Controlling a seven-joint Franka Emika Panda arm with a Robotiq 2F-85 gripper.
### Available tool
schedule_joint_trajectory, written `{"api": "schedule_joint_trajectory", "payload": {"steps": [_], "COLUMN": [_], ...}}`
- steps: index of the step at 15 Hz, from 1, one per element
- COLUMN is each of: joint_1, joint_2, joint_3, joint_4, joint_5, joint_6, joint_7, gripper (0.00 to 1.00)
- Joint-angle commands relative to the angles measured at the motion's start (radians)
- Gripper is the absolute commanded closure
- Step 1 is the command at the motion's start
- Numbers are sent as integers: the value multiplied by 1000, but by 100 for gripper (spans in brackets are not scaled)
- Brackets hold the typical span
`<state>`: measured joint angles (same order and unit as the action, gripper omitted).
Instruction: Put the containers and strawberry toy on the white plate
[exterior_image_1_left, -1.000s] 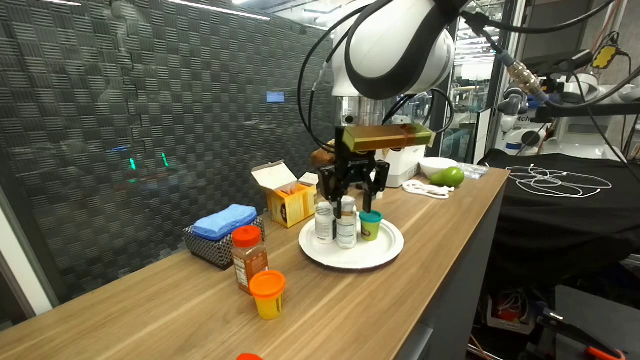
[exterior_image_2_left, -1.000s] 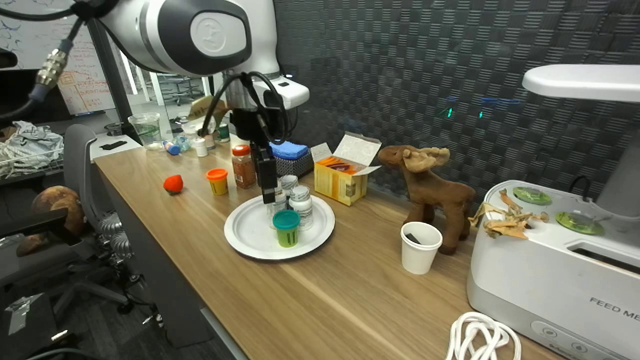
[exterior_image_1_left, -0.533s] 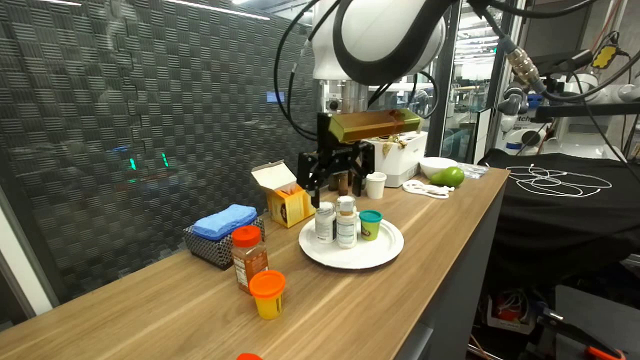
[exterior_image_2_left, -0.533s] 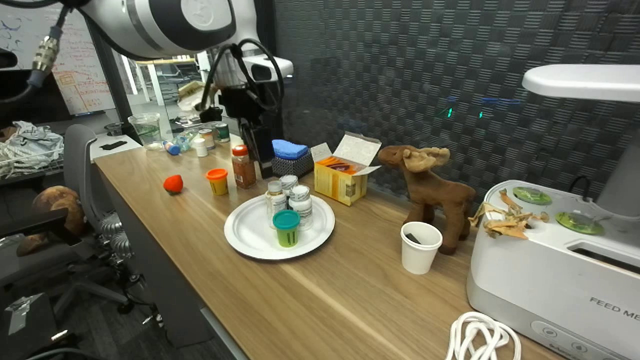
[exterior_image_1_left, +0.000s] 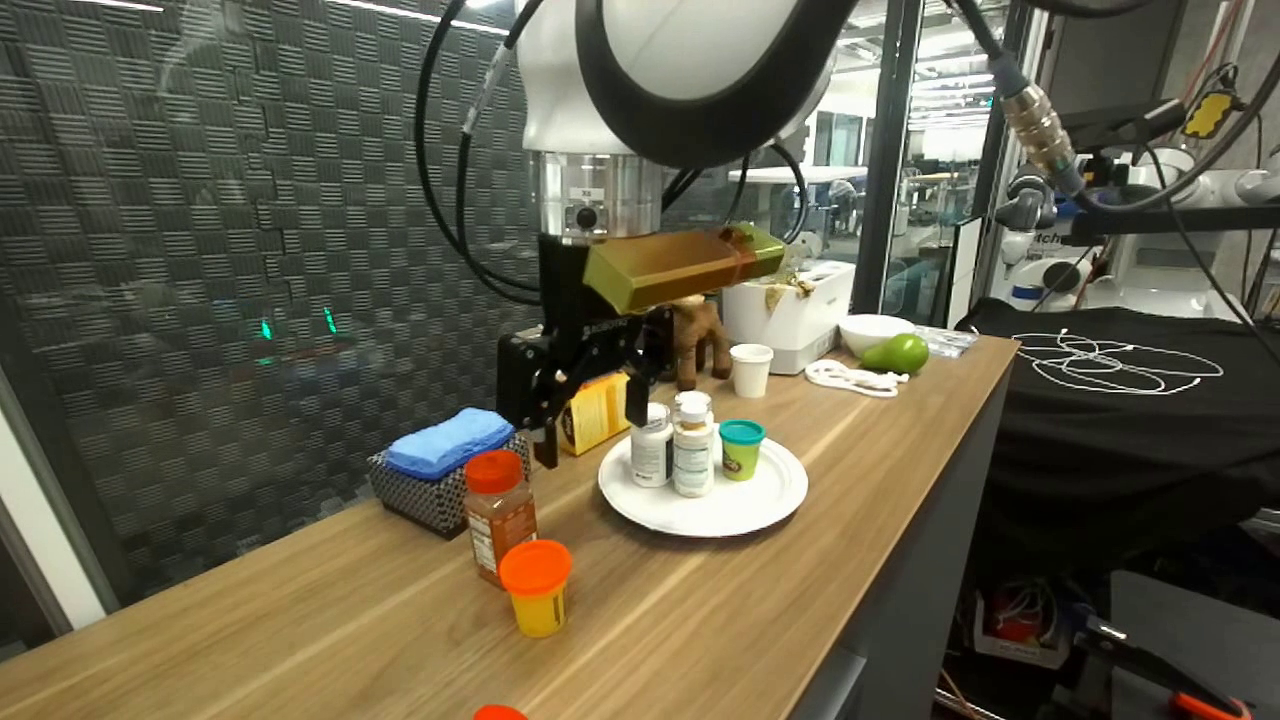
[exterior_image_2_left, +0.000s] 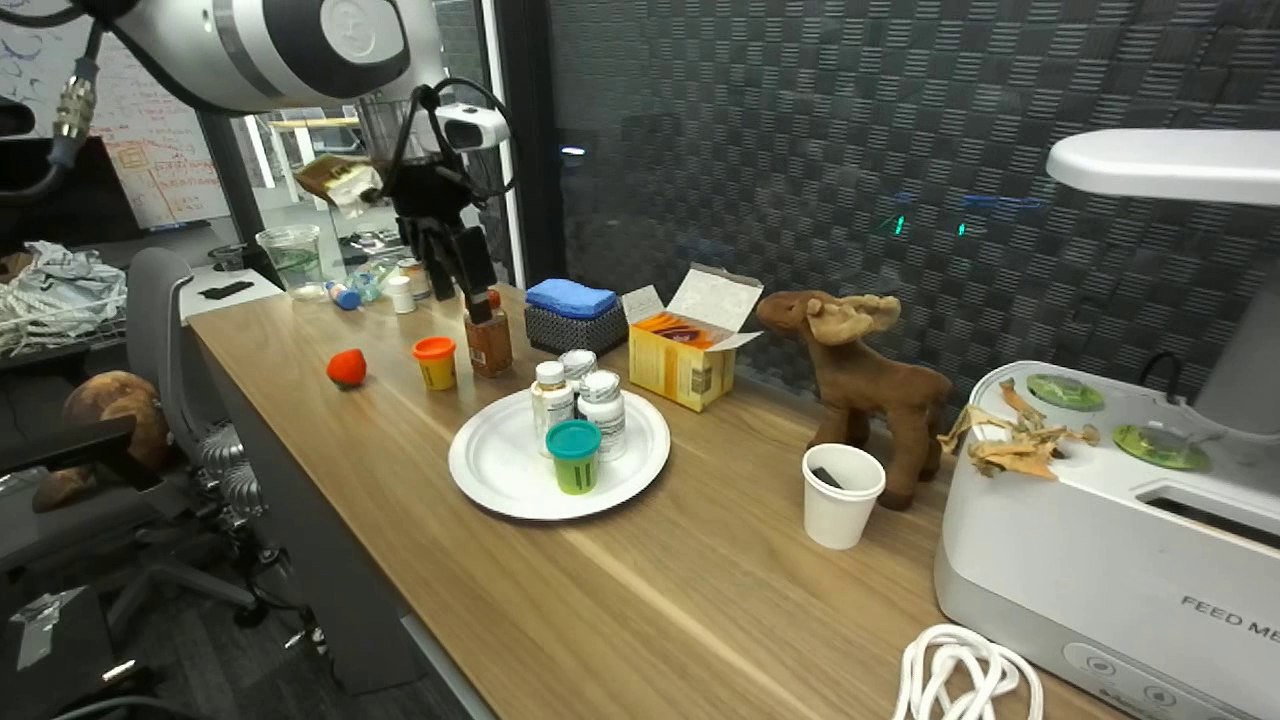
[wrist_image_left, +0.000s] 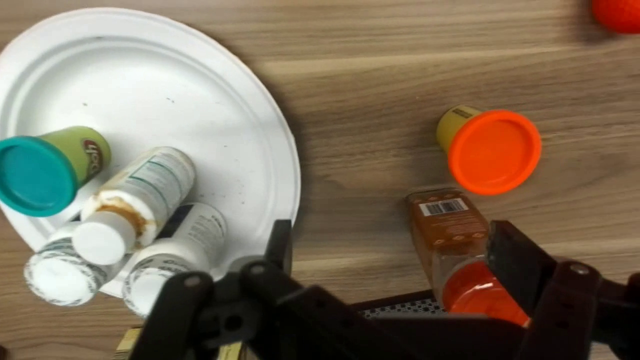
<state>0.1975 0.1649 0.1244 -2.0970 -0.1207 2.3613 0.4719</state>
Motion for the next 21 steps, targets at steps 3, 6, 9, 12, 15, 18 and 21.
{"api": "schedule_joint_trajectory", "payload": {"steps": [3,6,9,12,15,18,21], "joint_1": [32,39,36,41,49,57,64], "joint_2": [21,24,41,67,91,114,130], "joint_3": [15,21,32,36,40,45,47], "joint_4": [23,22,25,33,39,50,59], "joint_5": [-3,12,49,63,58,63,64], "joint_6": [37,37,38,23,22,14,12], "joint_7": [-38,-52,-93,-103,-110,-121,-131], "gripper": [0,0,0,0,0,0,0]}}
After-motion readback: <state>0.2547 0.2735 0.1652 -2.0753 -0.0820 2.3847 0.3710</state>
